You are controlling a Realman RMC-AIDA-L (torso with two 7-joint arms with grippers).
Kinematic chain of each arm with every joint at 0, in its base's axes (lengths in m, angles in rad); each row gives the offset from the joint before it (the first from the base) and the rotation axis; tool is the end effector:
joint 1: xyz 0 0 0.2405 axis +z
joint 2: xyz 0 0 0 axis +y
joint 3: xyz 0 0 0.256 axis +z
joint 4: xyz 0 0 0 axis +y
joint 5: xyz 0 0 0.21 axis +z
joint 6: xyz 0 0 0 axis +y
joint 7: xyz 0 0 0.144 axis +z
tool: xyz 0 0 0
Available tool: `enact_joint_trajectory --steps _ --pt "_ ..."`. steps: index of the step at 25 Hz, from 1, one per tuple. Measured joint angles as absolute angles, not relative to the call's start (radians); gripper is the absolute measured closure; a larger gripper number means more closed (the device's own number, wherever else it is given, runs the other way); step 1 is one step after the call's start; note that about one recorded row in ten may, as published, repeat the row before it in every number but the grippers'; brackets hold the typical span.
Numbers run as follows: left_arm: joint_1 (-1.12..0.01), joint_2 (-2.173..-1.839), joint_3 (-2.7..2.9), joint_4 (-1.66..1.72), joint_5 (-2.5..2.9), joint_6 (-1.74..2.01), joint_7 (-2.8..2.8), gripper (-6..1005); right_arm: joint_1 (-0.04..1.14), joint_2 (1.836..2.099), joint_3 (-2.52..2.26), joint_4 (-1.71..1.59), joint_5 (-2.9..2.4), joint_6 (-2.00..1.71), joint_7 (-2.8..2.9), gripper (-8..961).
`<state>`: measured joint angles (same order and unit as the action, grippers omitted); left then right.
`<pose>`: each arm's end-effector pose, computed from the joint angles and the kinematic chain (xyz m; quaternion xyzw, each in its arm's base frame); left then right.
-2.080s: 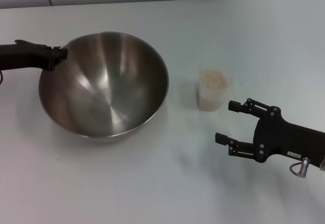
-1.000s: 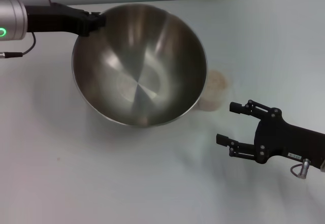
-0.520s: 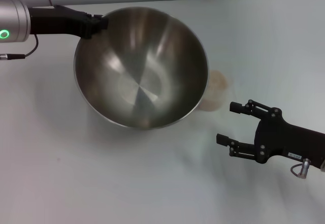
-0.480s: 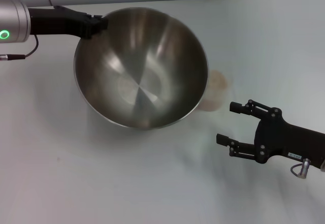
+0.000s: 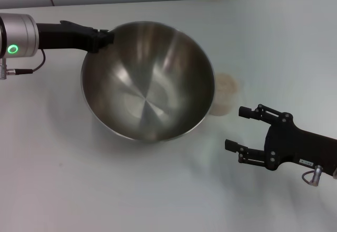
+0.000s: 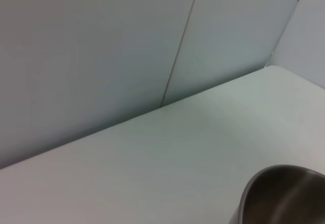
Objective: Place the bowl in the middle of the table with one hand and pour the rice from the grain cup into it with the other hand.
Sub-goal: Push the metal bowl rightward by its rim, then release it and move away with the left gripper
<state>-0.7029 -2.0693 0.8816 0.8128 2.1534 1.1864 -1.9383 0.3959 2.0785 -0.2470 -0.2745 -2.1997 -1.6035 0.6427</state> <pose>-0.2140 0.4171 0.0091 -0.9119 -0.3208 -0.1294 0.2210 0.3191 0.2489 -0.0380 -0.9202 0.1191 0.2926 0.2311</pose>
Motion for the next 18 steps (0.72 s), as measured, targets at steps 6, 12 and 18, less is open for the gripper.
enact_joint_trajectory --steps 6,12,18 --pt "-0.704 -2.069 0.882 0.797 2.151 1.180 -1.936 954 0.394 2.079 -0.247 -0.275 -2.200 -1.606 0.643 132" --pt "-0.703 -2.069 0.882 0.788 2.149 1.168 -1.933 954 0.392 2.079 -0.248 -0.275 -2.200 -1.608 0.643 131" --pt "-0.700 -2.069 0.882 0.777 2.149 1.156 -1.924 953 0.389 2.079 -0.250 -0.275 -2.200 -1.608 0.643 131"
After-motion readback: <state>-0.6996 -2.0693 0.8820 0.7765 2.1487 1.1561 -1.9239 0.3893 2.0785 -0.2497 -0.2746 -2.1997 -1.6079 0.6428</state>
